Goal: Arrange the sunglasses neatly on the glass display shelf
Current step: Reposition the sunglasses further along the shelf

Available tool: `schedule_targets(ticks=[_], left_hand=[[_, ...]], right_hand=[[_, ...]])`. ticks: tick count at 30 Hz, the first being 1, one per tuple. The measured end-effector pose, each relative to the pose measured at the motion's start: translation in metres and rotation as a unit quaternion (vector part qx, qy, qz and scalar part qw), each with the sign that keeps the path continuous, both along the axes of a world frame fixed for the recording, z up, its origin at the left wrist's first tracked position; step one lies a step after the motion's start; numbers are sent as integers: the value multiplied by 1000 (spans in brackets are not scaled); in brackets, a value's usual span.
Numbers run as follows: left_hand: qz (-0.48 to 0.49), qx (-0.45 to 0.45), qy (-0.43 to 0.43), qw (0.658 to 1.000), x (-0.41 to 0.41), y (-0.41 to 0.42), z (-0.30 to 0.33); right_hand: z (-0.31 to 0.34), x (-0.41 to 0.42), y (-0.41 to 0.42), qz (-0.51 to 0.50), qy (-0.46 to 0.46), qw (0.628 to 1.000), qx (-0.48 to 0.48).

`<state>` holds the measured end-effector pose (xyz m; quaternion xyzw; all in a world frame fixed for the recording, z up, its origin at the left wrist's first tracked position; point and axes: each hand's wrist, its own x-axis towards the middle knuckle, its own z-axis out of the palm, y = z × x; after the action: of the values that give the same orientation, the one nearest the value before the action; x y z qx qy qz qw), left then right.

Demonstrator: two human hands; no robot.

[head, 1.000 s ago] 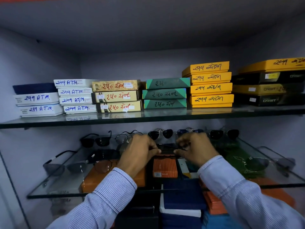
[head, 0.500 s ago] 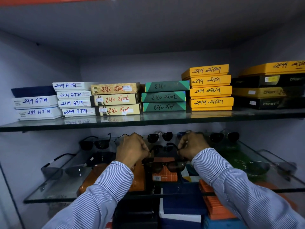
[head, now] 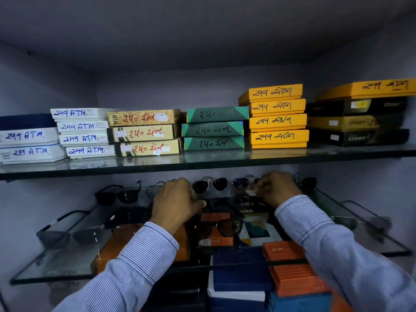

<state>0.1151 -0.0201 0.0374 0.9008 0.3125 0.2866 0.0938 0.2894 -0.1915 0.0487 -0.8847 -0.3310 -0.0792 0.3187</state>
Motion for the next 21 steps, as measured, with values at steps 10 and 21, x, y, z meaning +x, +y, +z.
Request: schedule_targets(ticks=[10, 21], left_hand=[[-90, 69, -72, 991, 21, -53, 8], [-145, 15, -101, 984, 54, -79, 1]], right_hand=[[-21, 23, -9, -36, -17, 973, -226], [-13, -26, -58, 17, -266, 962, -59]])
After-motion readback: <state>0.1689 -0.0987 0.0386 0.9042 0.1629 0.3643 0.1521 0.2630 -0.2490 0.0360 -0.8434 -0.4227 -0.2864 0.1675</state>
